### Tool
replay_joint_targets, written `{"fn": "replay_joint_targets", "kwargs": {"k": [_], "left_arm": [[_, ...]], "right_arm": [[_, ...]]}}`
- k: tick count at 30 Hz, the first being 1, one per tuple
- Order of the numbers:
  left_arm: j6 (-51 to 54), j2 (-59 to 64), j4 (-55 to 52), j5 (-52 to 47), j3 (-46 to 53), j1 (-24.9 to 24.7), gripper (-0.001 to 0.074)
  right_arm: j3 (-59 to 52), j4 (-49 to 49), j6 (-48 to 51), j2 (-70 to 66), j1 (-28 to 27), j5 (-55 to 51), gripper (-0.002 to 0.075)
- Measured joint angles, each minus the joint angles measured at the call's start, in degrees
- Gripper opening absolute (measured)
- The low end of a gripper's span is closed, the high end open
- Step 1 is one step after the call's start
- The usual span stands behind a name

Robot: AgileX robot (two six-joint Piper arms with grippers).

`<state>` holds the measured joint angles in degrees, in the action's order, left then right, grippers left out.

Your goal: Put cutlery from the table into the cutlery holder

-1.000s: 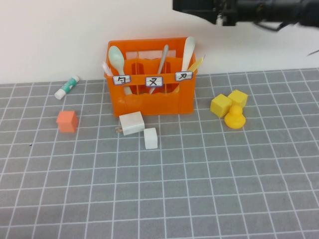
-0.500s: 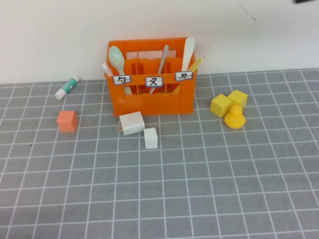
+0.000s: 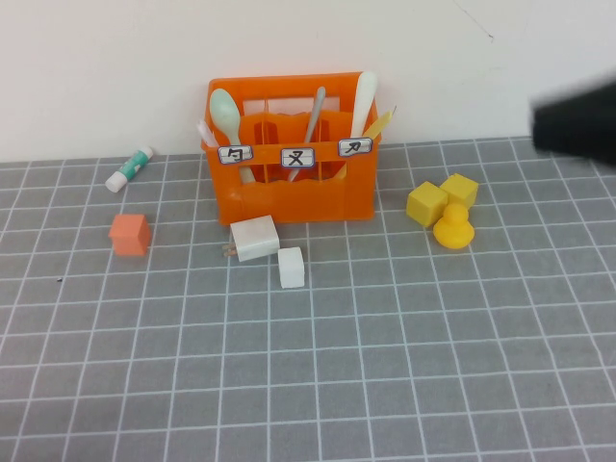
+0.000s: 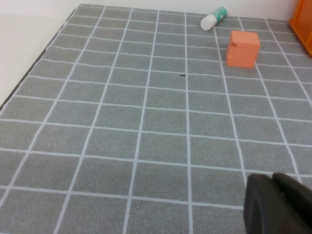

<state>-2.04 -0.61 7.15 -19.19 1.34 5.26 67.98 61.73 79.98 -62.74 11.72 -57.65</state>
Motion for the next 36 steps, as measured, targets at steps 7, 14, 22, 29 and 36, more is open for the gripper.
{"fn": "replay_joint_targets", "kwargs": {"k": [7,14,22,29,36], "left_arm": [[0.0,0.0,0.0,0.0,0.0,0.0,-0.0001],[0.0,0.0,0.0,0.0,0.0,0.0,-0.0001],[0.0,0.0,0.0,0.0,0.0,0.0,-0.0001],[0.0,0.0,0.0,0.0,0.0,0.0,-0.0001],[0.0,0.0,0.0,0.0,0.0,0.0,-0.0001]], "right_arm": [[-13.82,-16.0,-12.25,15.36,0.0,6.83,-0.0001],[-28.07,-19.25,-18.53,32.33,0.0,16.26,-0.0001],[-43.8,-21.12,-18.76,48.75,0.0,30.75,-0.0001],[-56.45,-21.26,-18.76,52.23,0.0,46.43,-0.0001],[-65.72,-26.18,-24.5,52.6,0.0,54.78,-0.0001]]}}
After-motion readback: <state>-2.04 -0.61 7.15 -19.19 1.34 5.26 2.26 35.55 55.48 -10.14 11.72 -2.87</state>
